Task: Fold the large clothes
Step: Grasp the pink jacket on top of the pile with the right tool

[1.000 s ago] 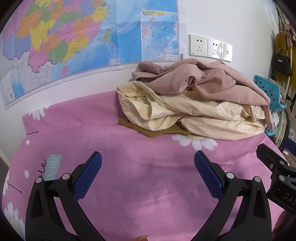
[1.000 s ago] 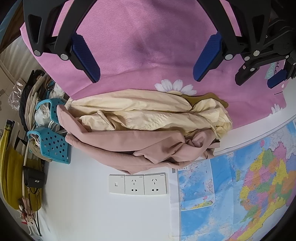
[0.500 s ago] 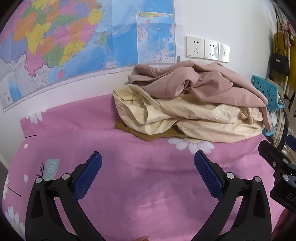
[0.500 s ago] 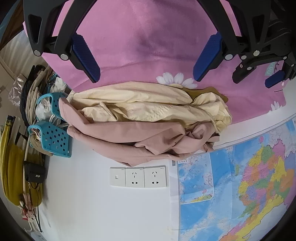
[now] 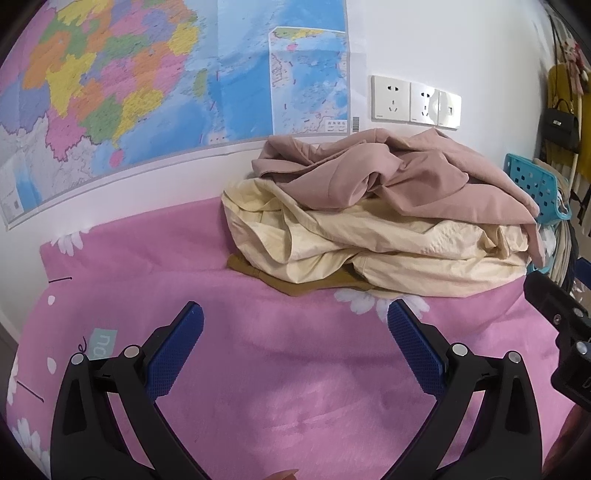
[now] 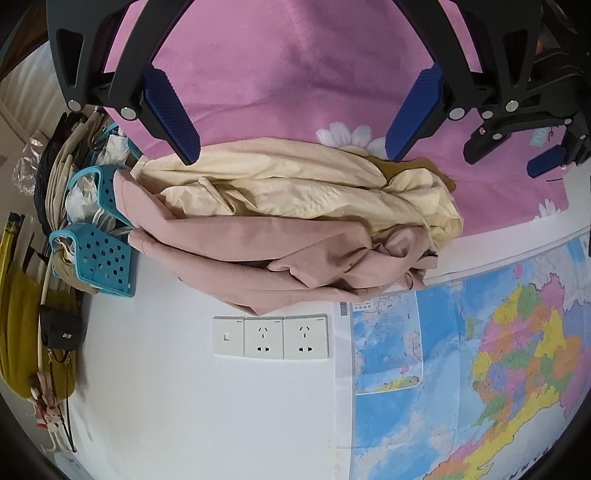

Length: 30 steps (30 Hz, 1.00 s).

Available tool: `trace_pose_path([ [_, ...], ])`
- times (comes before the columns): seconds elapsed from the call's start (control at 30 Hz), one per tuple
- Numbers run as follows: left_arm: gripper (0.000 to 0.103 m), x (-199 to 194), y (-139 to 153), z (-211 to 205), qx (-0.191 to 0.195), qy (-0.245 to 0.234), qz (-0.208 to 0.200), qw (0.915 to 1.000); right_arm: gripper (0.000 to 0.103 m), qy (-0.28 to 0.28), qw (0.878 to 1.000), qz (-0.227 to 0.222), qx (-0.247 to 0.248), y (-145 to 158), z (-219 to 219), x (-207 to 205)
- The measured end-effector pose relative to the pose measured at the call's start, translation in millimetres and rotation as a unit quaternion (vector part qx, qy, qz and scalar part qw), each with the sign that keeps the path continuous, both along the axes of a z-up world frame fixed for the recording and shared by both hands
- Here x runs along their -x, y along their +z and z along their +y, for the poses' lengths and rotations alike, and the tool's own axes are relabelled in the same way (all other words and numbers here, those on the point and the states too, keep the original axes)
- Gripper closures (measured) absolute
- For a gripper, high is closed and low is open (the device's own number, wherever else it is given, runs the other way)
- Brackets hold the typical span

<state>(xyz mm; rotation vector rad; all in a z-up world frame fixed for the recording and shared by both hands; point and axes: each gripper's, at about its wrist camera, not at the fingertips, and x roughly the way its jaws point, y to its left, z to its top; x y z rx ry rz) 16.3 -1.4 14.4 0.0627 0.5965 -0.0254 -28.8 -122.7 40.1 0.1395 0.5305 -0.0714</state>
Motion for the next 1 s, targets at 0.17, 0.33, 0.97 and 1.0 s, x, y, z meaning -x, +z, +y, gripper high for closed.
trace_pose_path([
  [0.17,0.005,-11,-1,-1,0.000,0.001,0.004,1.0000,0.005,0.007,1.000,-0.002,0.030,3,-2,-13],
  [0.33,0.005,-35,-2,4,0.009,0.001,0.009,0.9999,0.005,0.020,0.996,-0.017,0.083,15,-2,-47],
  [0.97,0.005,-115,-4,22,0.037,0.011,0.017,0.9991,0.064,0.169,0.963,0.079,0.193,19,39,-255],
  [1.0,0.005,-118,-5,23,0.035,0.012,0.017,0.9992,0.082,0.172,0.963,0.082,0.190,19,38,-258],
])
